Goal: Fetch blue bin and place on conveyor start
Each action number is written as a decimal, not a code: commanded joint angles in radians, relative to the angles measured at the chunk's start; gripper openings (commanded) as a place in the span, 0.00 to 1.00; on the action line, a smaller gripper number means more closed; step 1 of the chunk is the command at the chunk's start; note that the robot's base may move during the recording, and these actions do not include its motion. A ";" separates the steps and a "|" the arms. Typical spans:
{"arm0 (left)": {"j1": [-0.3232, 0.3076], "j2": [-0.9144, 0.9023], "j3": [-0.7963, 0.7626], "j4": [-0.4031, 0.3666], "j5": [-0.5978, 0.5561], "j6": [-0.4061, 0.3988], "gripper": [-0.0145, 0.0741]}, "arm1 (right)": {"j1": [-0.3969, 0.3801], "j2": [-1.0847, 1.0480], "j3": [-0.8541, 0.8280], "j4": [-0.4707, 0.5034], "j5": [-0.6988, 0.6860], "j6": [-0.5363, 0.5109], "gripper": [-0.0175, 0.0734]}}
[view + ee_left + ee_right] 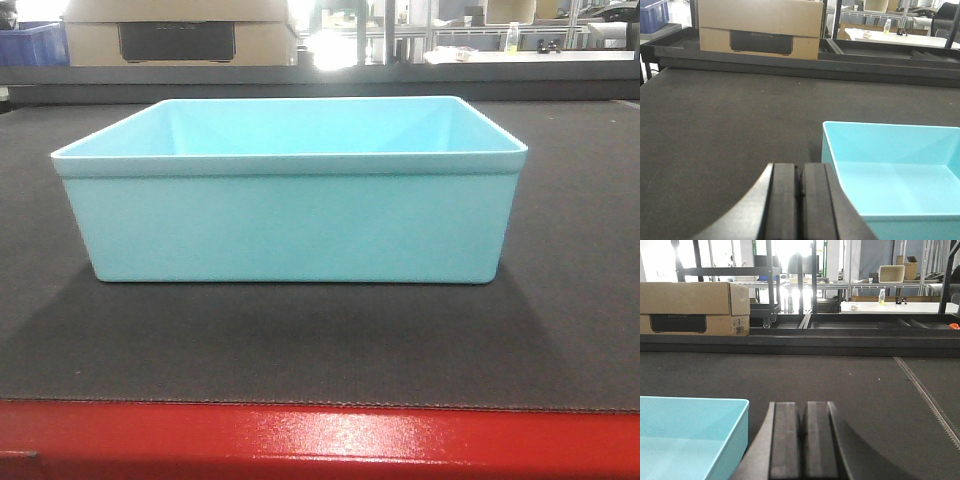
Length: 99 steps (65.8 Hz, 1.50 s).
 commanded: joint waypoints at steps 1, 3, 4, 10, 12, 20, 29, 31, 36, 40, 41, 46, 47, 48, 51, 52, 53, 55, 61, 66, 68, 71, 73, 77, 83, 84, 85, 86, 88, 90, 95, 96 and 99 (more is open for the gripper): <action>0.028 -0.032 0.021 0.002 -0.016 0.005 0.04 | -0.004 -0.005 -0.001 -0.007 -0.028 -0.005 0.01; 0.038 -0.046 0.035 -0.010 -0.020 0.021 0.04 | -0.004 -0.005 -0.001 -0.007 -0.028 -0.005 0.01; 0.042 -0.058 0.048 -0.020 -0.022 0.036 0.04 | -0.004 -0.005 -0.001 -0.007 -0.028 -0.005 0.01; 0.067 -0.122 0.137 -0.071 -0.085 0.135 0.04 | -0.004 -0.005 -0.001 -0.007 -0.028 -0.005 0.01; 0.072 -0.149 0.180 -0.074 -0.119 0.136 0.04 | -0.004 -0.005 -0.001 -0.007 -0.028 -0.005 0.01; 0.076 -0.248 0.348 -0.074 -0.245 0.136 0.04 | -0.004 -0.005 -0.001 -0.007 -0.028 -0.005 0.01; 0.076 -0.349 0.515 -0.074 -0.345 0.136 0.04 | -0.004 -0.005 -0.001 -0.007 -0.028 -0.005 0.01; 0.076 -0.349 0.535 -0.074 -0.363 0.136 0.04 | -0.004 -0.005 -0.001 -0.007 -0.028 -0.005 0.01; 0.076 -0.349 0.535 -0.074 -0.320 0.136 0.04 | -0.004 -0.005 -0.001 -0.007 -0.029 -0.005 0.01; 0.077 -0.349 0.535 -0.074 -0.324 0.136 0.04 | -0.004 -0.006 -0.001 -0.007 -0.032 -0.005 0.01; 0.077 -0.349 0.535 -0.074 -0.324 0.136 0.04 | -0.004 -0.006 -0.001 -0.007 -0.034 -0.005 0.01; 0.077 -0.349 0.535 -0.074 -0.333 0.136 0.04 | -0.004 -0.006 -0.001 -0.007 -0.036 -0.005 0.01; 0.077 -0.349 0.535 -0.074 -0.333 0.136 0.04 | -0.004 -0.006 -0.001 -0.007 -0.036 -0.005 0.01; 0.077 -0.349 0.535 -0.074 -0.333 0.136 0.04 | -0.004 -0.006 -0.001 -0.007 -0.038 -0.005 0.01; 0.077 -0.349 0.535 -0.074 -0.335 0.136 0.04 | -0.004 -0.006 -0.001 -0.007 -0.038 -0.005 0.01; 0.077 -0.349 0.535 -0.074 -0.335 0.136 0.04 | -0.004 -0.006 -0.001 -0.007 -0.038 -0.005 0.01; 0.077 -0.349 0.535 -0.074 -0.335 0.136 0.04 | -0.004 -0.006 -0.001 -0.007 -0.038 -0.005 0.01; 0.077 -0.349 0.535 -0.074 -0.335 0.136 0.04 | -0.004 -0.006 -0.001 -0.007 -0.038 -0.005 0.01; 0.077 -0.349 0.535 -0.074 -0.335 0.136 0.04 | -0.004 -0.006 -0.001 -0.007 -0.038 -0.005 0.01; 0.077 -0.349 0.535 -0.074 -0.335 0.136 0.04 | -0.004 -0.006 -0.001 -0.007 -0.038 -0.005 0.01; 0.077 -0.349 0.535 -0.074 -0.335 0.136 0.04 | -0.004 -0.006 -0.001 -0.007 -0.038 -0.005 0.01; 0.077 -0.349 0.535 -0.074 -0.335 0.136 0.04 | -0.004 -0.006 -0.001 -0.007 -0.038 -0.005 0.01; 0.077 -0.349 0.535 -0.074 -0.335 0.136 0.04 | -0.004 -0.006 -0.001 -0.007 -0.038 -0.005 0.01; 0.077 -0.349 0.535 -0.074 -0.335 0.136 0.04 | -0.004 -0.006 -0.001 -0.007 -0.038 -0.005 0.01; 0.077 -0.349 0.535 -0.074 -0.335 0.136 0.04 | -0.004 -0.006 -0.001 -0.007 -0.038 -0.005 0.01; 0.077 -0.349 0.535 -0.074 -0.335 0.136 0.04 | -0.004 -0.006 -0.001 -0.007 -0.038 -0.005 0.01; 0.077 -0.349 0.535 -0.074 -0.335 0.136 0.04 | -0.004 -0.006 -0.001 -0.007 -0.038 -0.005 0.01; 0.077 -0.349 0.535 -0.074 -0.335 0.136 0.04 | -0.004 -0.006 -0.001 -0.007 -0.038 -0.005 0.01; 0.077 -0.349 0.535 -0.074 -0.335 0.136 0.04 | -0.004 -0.006 -0.001 -0.007 -0.038 -0.005 0.01; 0.077 -0.349 0.535 -0.074 -0.335 0.136 0.04 | -0.004 -0.006 -0.001 -0.007 -0.038 -0.005 0.01; 0.077 -0.349 0.535 -0.074 -0.335 0.136 0.04 | -0.004 -0.006 -0.001 -0.007 -0.038 -0.005 0.01; 0.077 -0.349 0.535 -0.074 -0.335 0.136 0.04 | -0.004 -0.006 -0.001 -0.007 -0.038 -0.005 0.01; 0.077 -0.349 0.535 -0.074 -0.335 0.136 0.04 | -0.004 -0.006 0.003 -0.019 -0.043 -0.005 0.01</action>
